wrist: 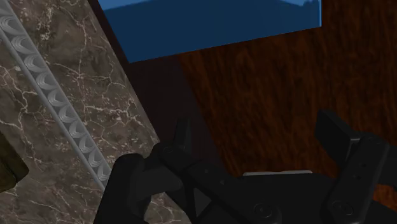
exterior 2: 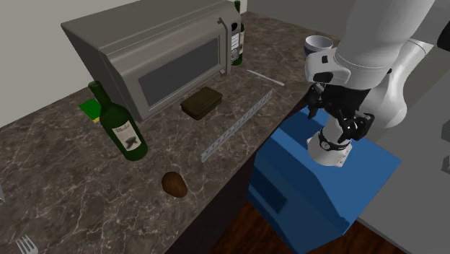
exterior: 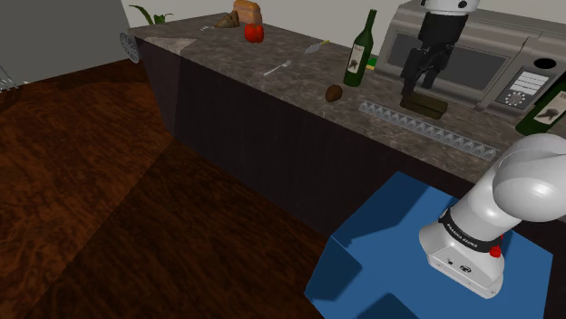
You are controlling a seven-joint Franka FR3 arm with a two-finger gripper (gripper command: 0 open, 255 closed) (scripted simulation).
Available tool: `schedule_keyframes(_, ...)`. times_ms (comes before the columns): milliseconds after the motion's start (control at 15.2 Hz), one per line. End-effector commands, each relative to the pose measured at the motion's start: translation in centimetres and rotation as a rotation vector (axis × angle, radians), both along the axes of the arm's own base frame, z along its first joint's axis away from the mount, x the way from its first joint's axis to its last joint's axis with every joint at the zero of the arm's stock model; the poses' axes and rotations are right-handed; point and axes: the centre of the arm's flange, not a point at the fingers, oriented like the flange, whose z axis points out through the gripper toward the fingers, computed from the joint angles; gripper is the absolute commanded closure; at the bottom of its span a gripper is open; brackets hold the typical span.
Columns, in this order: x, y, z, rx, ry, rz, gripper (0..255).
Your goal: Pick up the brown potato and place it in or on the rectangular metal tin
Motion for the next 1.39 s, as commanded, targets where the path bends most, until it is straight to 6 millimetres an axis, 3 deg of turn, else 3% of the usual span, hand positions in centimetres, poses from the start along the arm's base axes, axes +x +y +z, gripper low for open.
schedule_keyframes(0,0.0,0.0,0.0,0.000,0.000,0.000,0)
schedule_keyframes(660,10.1,0.9,-6.9,-0.090,-0.076,-0.319,0)
schedule_keyframes(1320,20.3,-2.1,-12.9,-0.180,-0.151,-0.637,0)
